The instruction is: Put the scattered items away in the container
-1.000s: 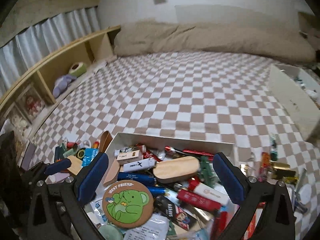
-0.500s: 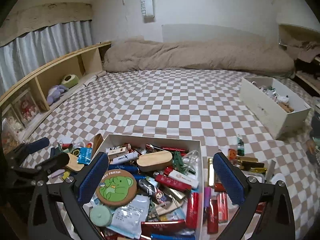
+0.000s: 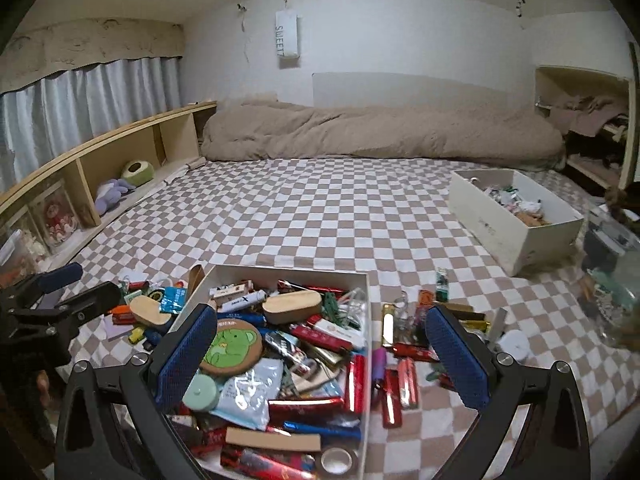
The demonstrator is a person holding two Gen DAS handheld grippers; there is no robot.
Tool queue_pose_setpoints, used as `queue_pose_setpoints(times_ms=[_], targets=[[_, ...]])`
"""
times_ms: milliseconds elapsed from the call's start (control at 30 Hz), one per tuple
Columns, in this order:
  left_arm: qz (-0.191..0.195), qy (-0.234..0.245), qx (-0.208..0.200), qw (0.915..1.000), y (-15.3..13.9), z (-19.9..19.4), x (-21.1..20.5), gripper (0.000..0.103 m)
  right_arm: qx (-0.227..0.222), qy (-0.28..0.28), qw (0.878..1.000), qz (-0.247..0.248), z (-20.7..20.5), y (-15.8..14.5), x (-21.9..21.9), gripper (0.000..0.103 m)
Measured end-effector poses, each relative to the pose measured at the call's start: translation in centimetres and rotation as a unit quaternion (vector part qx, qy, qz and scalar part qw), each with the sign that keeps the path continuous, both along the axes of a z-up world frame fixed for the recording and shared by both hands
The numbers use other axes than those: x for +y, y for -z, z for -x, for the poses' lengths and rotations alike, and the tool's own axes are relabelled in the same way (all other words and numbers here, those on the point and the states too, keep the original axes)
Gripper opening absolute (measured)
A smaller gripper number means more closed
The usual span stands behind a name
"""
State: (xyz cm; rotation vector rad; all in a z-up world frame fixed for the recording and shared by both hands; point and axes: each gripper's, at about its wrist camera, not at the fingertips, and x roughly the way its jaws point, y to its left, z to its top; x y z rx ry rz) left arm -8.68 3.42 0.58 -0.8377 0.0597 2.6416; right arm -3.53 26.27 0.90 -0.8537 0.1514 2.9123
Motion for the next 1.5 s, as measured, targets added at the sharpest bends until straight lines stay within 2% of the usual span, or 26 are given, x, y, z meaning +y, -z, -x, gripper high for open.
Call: queue_pose_setpoints(times_ms=[633,1000,1500], targets=[[0.001,-0.001,0.013,0.9999,-1.1,-5.9,-1.1,0.103,0.003,0.027,0.999,-0.026,-6.3,-0.5,0.2,0.103],[0.02,-0.001,0.031,0.9993,-1.5,-7.8,-1.2,0.103,0.003,0.034,0.999,-0.034,-7.9,-0.7,0.1,0.103],[0.026,-0.009,0.03,0.9992,-1.3,-8.9,-1.6,0.103,0.001,0.038,0.999,-0.033,-9.0,-0.7,0.0,0.103]])
